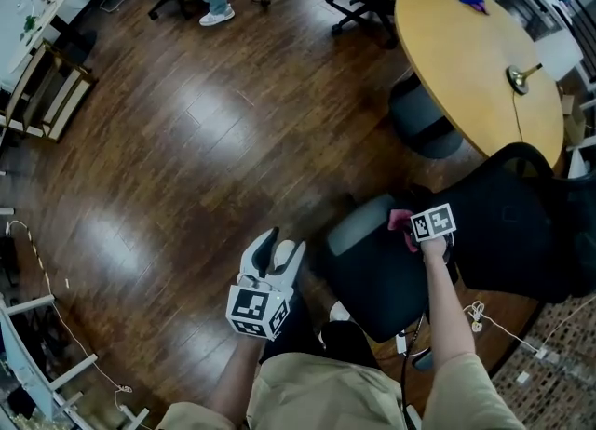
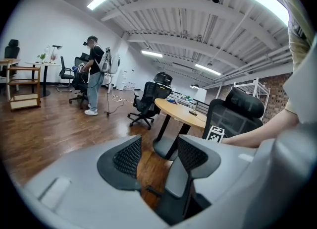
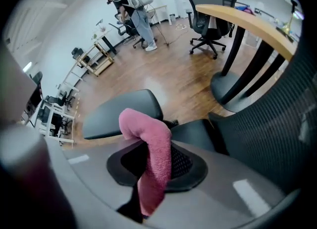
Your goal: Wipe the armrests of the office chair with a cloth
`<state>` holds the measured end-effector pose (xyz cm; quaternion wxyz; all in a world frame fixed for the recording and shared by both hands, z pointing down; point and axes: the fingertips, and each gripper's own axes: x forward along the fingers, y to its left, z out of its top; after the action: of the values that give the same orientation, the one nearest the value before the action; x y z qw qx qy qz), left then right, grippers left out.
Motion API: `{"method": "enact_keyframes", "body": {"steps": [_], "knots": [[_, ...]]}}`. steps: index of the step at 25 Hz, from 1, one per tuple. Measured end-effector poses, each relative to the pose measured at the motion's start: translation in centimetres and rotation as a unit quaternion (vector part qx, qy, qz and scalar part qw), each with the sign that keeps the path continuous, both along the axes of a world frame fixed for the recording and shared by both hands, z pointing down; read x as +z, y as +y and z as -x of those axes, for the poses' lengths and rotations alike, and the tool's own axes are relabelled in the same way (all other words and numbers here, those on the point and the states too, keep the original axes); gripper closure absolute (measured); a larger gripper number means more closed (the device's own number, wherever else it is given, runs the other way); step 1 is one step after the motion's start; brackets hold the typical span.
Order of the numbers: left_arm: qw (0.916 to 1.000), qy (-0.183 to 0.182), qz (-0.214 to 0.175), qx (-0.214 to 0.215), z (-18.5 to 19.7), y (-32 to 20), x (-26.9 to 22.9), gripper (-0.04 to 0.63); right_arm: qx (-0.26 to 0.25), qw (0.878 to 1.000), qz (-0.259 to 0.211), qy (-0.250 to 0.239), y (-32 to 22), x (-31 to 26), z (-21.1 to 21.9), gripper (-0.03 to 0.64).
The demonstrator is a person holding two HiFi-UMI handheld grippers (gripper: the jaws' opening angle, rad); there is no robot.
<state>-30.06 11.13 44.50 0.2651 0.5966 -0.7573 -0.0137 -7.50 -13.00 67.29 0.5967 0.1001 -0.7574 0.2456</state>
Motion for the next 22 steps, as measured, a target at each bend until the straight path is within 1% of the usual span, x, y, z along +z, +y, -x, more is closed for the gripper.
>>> {"method": "enact_keyframes", "body": {"steps": [2, 4, 7, 9, 11, 15, 18, 20, 22], "knots": [[1.0, 0.003, 0.004, 0.007, 0.3, -0.5, 0.4, 0.385, -0.015, 0.999, -0.014, 0.029, -0.8, 0.3, 0.0, 0.545], [0.9998, 0.006, 0.004, 0.02, 0.2, -1.2, 0.8, 0.383, -0.008, 0.999, -0.019, 0.048, -1.4, 0.6, -0.2, 0.545], [0.9989, 0.01, -0.001, 0.045, 0.1, -2.0, 1.0, 0.383, 0.023, 0.998, -0.019, 0.055, -2.2, 0.8, -0.5, 0.545], [0.9983, 0.012, -0.001, 0.057, 0.0, -2.3, 1.0, 0.382, 0.025, 0.998, -0.021, 0.062, -2.6, 0.9, -0.7, 0.545], [0.9979, 0.016, -0.002, 0.064, 0.2, -2.7, 1.0, 0.382, 0.021, 0.996, -0.032, 0.076, -3.3, 1.0, -0.8, 0.545], [0.9973, 0.024, -0.001, 0.069, 1.2, -2.9, 1.3, 0.382, -0.018, 0.991, -0.058, 0.115, -4.4, 1.0, -0.1, 0.545], [0.997, 0.026, 0.0, 0.073, 2.3, -3.2, 1.7, 0.382, -0.047, 0.985, -0.089, 0.14, -5.8, 0.8, 0.7, 0.545], [0.9972, 0.027, 0.002, 0.069, 3.2, -3.2, 1.9, 0.382, -0.05, 0.983, -0.107, 0.138, -6.7, 0.5, 2.1, 0.545], [0.9976, 0.03, 0.005, 0.062, 4.3, -2.9, 2.3, 0.382, -0.043, 0.987, -0.1, 0.116, -6.5, 0.5, 4.5, 0.546]]}}
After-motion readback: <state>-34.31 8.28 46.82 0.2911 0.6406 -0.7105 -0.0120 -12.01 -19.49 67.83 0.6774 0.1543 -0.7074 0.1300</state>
